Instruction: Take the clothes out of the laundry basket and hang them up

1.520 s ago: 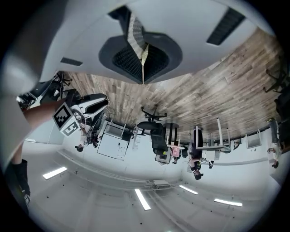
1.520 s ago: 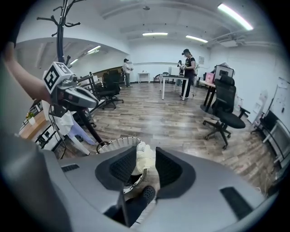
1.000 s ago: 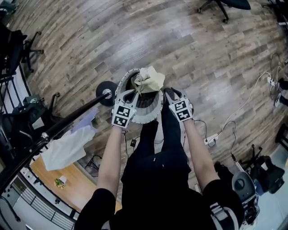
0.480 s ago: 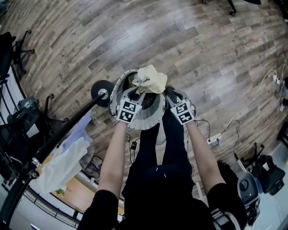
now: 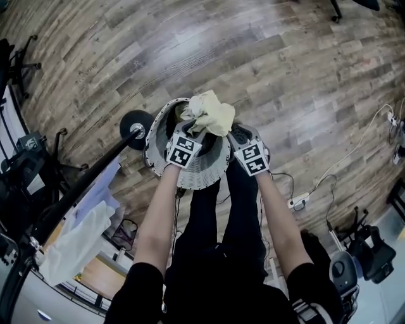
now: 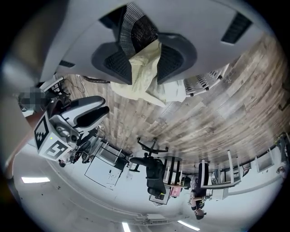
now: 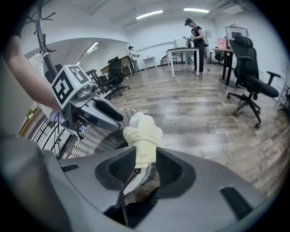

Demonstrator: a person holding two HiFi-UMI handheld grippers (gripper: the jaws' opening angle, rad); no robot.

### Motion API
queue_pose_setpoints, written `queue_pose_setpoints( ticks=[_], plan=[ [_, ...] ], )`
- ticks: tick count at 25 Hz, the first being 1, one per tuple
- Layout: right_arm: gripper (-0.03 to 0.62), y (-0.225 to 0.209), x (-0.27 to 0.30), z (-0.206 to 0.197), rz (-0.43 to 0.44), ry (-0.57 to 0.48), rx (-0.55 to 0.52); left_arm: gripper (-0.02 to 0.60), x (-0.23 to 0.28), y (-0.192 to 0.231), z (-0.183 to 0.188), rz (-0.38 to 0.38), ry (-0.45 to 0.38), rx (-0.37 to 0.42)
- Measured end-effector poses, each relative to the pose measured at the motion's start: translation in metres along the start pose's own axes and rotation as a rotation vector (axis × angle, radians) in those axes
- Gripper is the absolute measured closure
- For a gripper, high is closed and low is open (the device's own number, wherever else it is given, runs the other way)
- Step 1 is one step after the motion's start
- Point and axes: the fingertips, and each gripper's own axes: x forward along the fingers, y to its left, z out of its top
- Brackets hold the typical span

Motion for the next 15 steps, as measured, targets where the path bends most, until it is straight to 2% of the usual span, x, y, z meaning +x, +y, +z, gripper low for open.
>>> queue_pose_setpoints(
  ticks=[2,4,8,10,11,12,13,14,15],
  plan=[
    [0.441,-0.001,0.012,-0.005,0.013,-0.003,0.023,0.409,0.01,0.003,-0.004,0.002,0.012,0.008],
    [0.402,-0.004,0.026,-0.01,0.036,-0.022,0.099,0.407,0.02,0.006,-0.011,-0.001,0.027,0.009],
    [0.349,-0.014,0.049,-0.023,0.087,-0.058,0.353,0.408,0.037,0.006,-0.023,-0.028,0.056,-0.006],
    [0.344,-0.018,0.058,-0.031,0.119,-0.054,0.462,0.41,0.044,0.004,-0.028,-0.039,0.075,0.0],
    [0.352,-0.018,0.061,-0.033,0.143,-0.052,0.506,0.426,0.045,0.004,-0.03,-0.04,0.083,0.002],
    [0.396,-0.015,0.061,-0.033,0.169,-0.053,0.533,0.463,0.046,0.003,-0.031,-0.04,0.088,0.002],
    [0.478,-0.011,0.058,-0.031,0.19,-0.057,0.532,0.501,0.046,0.001,-0.032,-0.04,0.092,0.0],
    [0.546,-0.006,0.055,-0.028,0.203,-0.06,0.497,0.516,0.045,-0.002,-0.033,-0.042,0.093,-0.004],
    [0.564,0.0,0.051,-0.024,0.209,-0.058,0.434,0.533,0.043,-0.006,-0.032,-0.045,0.092,-0.009]
  ],
)
